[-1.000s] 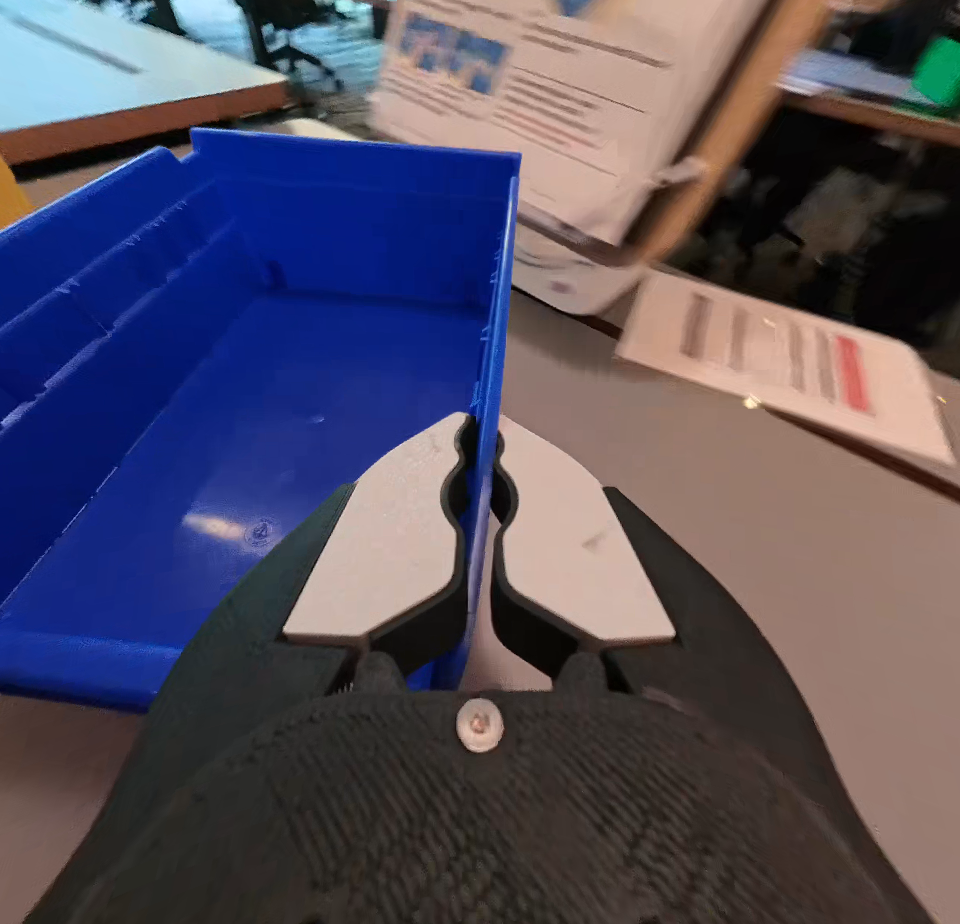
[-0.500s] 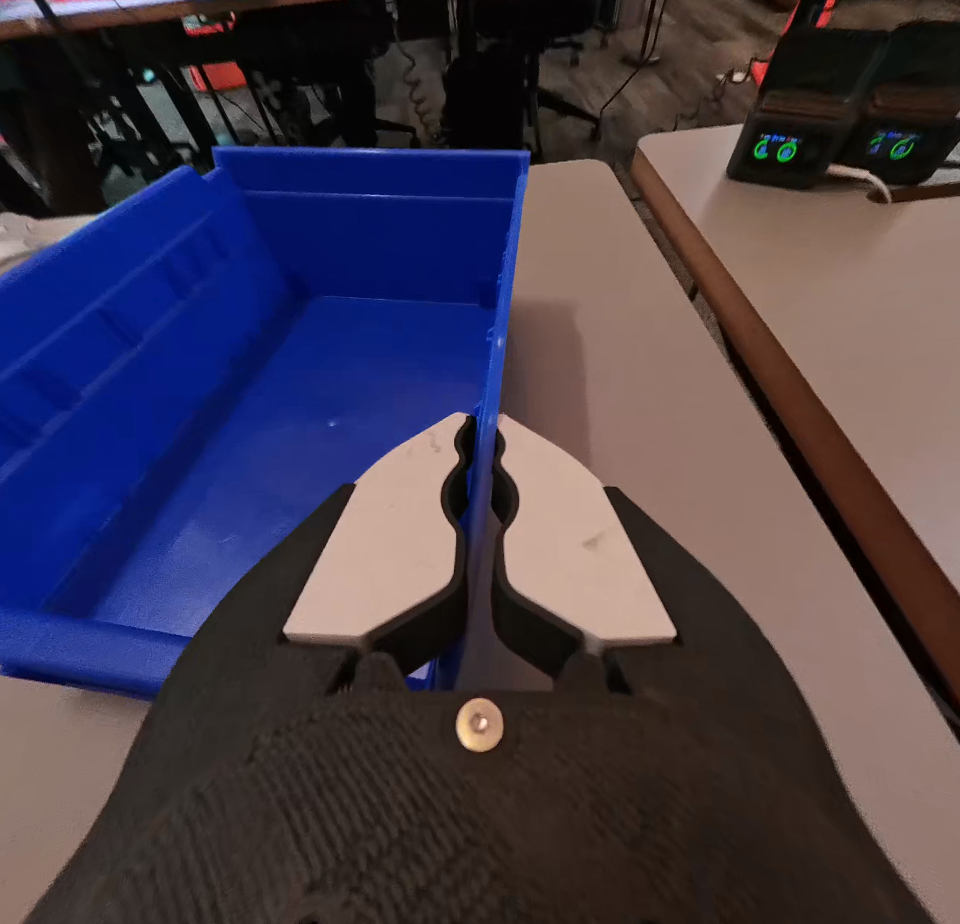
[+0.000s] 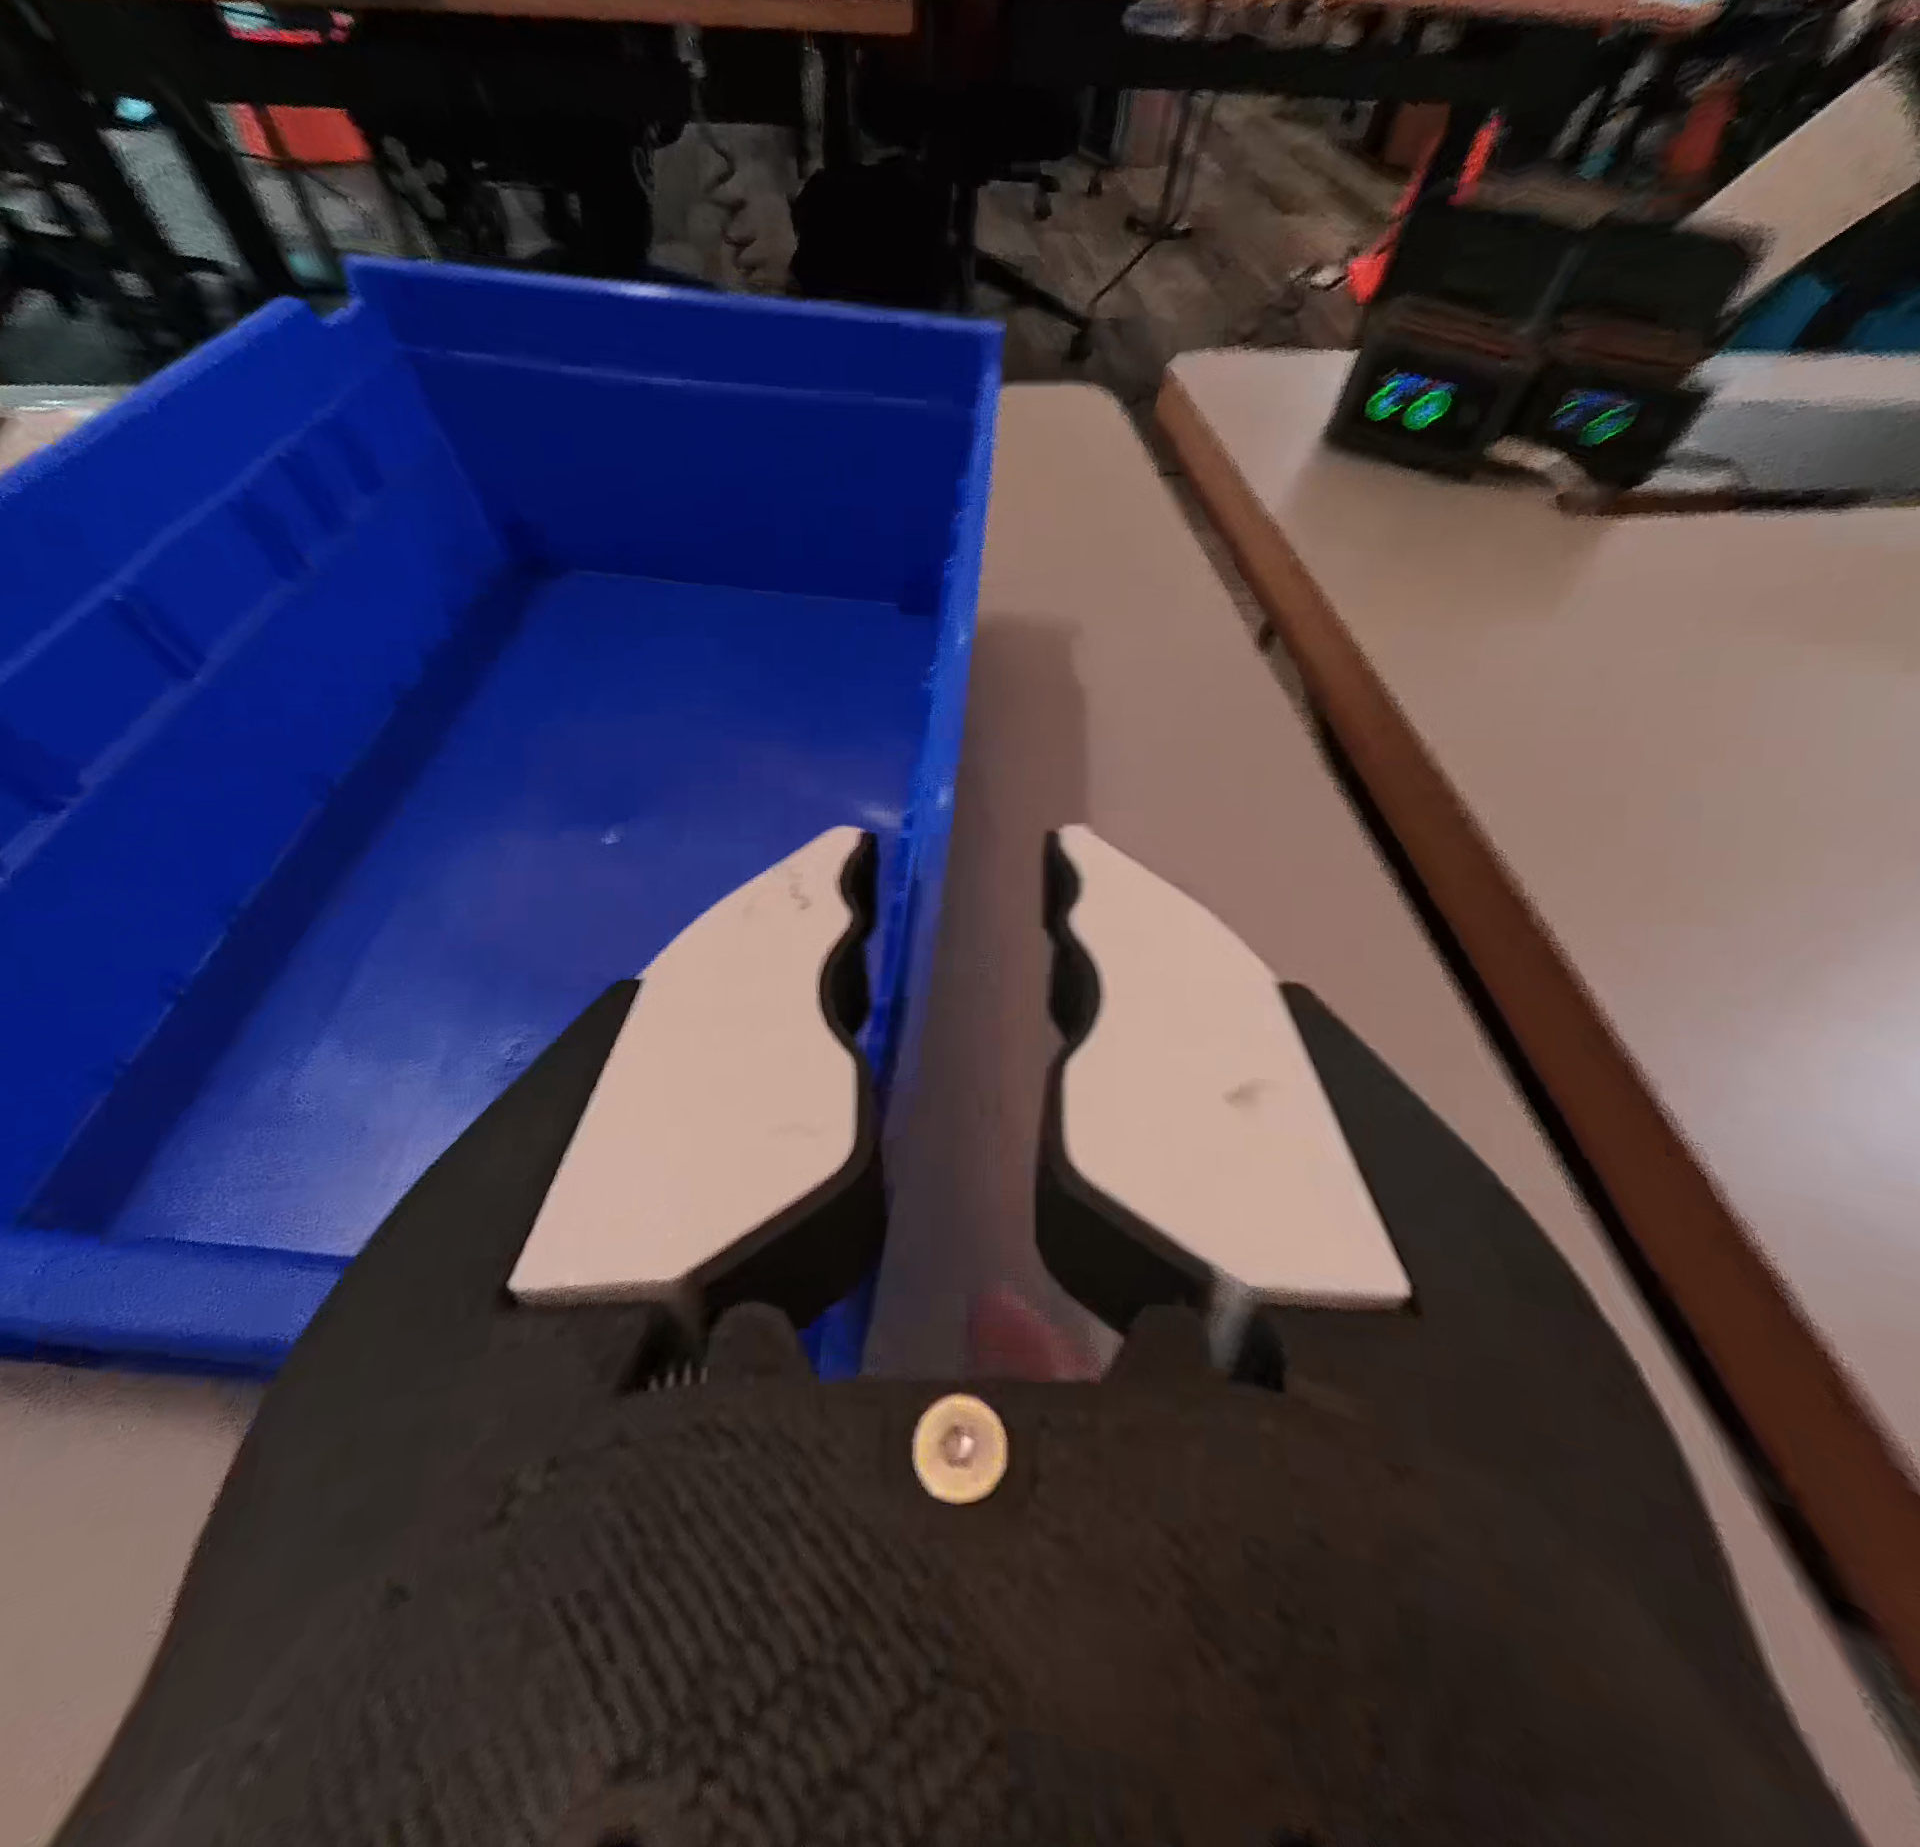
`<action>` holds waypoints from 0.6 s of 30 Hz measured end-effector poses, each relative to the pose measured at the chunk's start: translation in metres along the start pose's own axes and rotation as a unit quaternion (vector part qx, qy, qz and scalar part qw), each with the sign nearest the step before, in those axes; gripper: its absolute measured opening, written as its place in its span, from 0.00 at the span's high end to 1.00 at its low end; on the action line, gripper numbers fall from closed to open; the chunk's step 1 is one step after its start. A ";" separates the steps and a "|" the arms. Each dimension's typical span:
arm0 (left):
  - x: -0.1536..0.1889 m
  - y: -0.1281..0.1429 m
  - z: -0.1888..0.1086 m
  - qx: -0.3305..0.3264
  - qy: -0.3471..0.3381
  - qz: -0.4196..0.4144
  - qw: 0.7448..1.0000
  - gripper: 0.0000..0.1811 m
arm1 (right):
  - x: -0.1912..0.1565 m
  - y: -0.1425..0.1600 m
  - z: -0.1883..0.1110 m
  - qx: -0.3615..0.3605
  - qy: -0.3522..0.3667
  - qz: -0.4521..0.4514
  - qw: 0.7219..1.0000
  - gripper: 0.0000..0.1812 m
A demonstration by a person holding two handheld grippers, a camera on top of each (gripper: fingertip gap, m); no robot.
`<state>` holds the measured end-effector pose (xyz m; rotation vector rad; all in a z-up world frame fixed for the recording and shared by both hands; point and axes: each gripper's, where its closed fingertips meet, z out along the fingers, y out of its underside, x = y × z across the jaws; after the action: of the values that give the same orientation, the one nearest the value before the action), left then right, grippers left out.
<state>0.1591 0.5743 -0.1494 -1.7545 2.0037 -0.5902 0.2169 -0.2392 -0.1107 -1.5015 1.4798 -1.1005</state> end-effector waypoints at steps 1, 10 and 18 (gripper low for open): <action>-0.003 -0.002 -0.008 -0.001 -0.015 0.009 1.000 0.83 | 0.003 -0.008 -0.009 0.011 0.024 -0.022 0.999 0.78; 0.059 0.004 -0.062 -0.087 0.031 0.346 0.934 0.78 | -0.207 -0.046 -0.115 0.149 -0.344 -0.068 0.925 0.57; 0.067 0.052 -0.030 -0.289 0.047 0.242 0.925 0.75 | -0.320 0.009 -0.134 0.179 -0.501 -0.047 0.846 0.56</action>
<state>0.0916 0.5152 -0.1554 -1.4139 2.7464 0.0980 0.1000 0.0871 -0.0949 -1.5019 0.4410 -0.4268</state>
